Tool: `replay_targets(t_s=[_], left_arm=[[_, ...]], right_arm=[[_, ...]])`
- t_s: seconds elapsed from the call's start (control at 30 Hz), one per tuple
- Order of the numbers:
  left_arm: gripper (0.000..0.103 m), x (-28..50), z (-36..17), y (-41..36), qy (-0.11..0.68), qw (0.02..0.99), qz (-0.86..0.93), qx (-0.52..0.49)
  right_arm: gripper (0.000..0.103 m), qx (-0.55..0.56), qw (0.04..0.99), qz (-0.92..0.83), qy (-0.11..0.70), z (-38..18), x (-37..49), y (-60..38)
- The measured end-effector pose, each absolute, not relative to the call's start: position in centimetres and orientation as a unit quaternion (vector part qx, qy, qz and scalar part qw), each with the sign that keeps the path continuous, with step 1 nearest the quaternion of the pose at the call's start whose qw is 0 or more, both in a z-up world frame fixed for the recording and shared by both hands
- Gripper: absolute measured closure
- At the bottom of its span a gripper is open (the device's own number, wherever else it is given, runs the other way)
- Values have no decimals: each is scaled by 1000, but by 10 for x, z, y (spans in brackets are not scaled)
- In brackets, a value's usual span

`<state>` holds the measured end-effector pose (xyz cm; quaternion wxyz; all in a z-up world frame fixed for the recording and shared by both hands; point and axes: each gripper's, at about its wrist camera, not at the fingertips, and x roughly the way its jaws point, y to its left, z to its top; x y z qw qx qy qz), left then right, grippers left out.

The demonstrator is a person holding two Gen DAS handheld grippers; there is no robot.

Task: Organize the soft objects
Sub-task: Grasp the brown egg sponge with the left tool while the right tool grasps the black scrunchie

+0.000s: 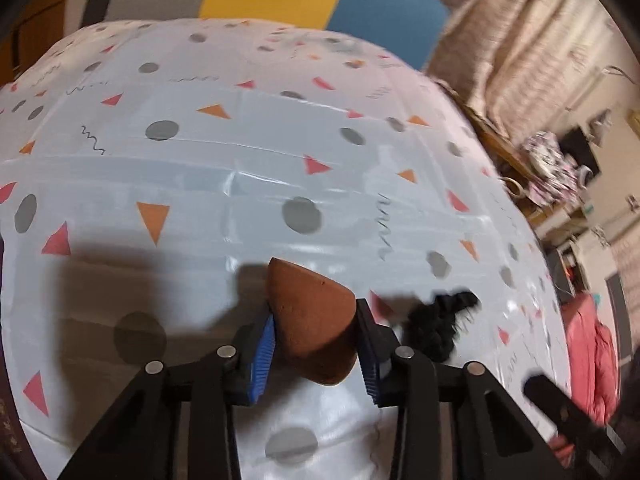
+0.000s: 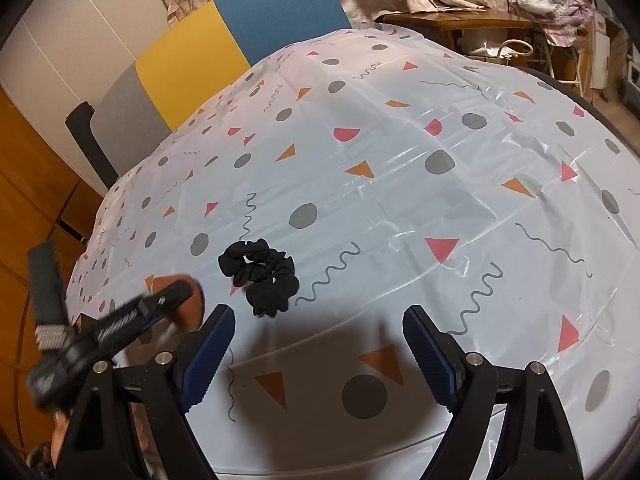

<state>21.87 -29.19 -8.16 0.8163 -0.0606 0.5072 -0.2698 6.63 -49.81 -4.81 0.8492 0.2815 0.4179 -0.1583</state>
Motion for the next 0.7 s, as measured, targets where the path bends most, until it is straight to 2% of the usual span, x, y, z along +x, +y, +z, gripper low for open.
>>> replay_targets(t_s=[0.47, 0.57, 0.7], left_arm=[[66, 114, -71, -242, 455, 825, -336, -11], [66, 101, -83, -240, 463, 820, -335, 21], [66, 100, -84, -232, 458, 821, -341, 9]], right_arm=[[16, 267, 849, -157, 428, -54, 67, -492], [16, 267, 846, -165, 430, -56, 66, -493], [16, 262, 851, -165, 424, -54, 65, -492]])
